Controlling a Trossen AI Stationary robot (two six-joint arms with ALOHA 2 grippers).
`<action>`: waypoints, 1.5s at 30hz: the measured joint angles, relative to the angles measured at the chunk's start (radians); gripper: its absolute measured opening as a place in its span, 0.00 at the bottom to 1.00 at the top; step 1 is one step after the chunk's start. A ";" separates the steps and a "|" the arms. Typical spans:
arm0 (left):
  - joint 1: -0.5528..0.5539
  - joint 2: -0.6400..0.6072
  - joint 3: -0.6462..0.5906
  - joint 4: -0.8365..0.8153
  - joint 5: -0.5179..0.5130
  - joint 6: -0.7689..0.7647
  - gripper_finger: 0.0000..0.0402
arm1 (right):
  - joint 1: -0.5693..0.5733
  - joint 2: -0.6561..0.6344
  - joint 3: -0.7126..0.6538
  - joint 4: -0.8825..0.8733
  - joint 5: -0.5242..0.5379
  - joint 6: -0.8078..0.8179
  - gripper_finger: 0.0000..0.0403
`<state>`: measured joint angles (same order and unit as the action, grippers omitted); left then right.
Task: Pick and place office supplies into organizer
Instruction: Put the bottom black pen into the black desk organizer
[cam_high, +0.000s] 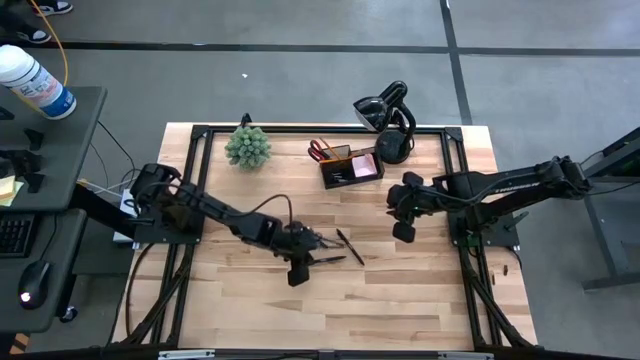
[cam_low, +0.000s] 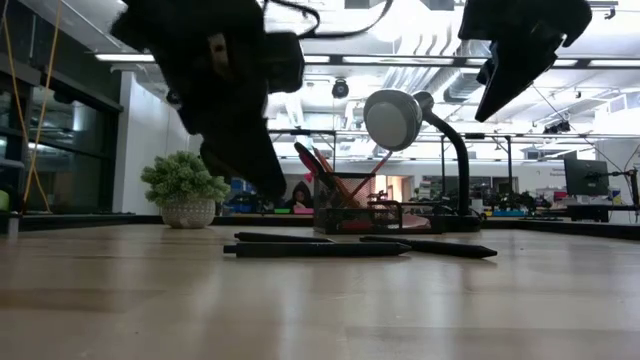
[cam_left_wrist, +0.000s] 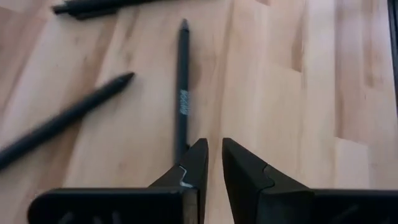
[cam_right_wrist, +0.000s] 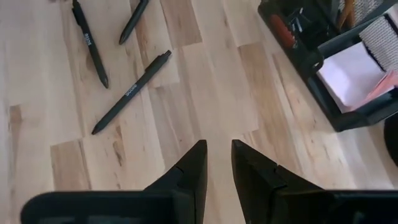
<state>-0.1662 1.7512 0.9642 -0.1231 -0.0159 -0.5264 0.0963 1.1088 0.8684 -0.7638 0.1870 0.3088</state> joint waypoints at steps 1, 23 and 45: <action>-0.013 0.000 0.000 -0.001 -0.020 -0.011 0.09 | 0.000 0.000 0.000 0.007 0.004 0.000 0.17; -0.050 0.033 0.071 -0.075 -0.057 0.118 0.11 | 0.000 0.001 0.000 0.087 0.007 0.049 0.17; -0.052 0.253 0.478 -0.633 -0.079 0.228 0.29 | 0.000 0.001 0.000 0.065 0.050 0.050 0.17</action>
<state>-0.2184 2.0041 1.4425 -0.7559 -0.0951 -0.2989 0.0959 1.1099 0.8684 -0.6990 0.2367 0.3584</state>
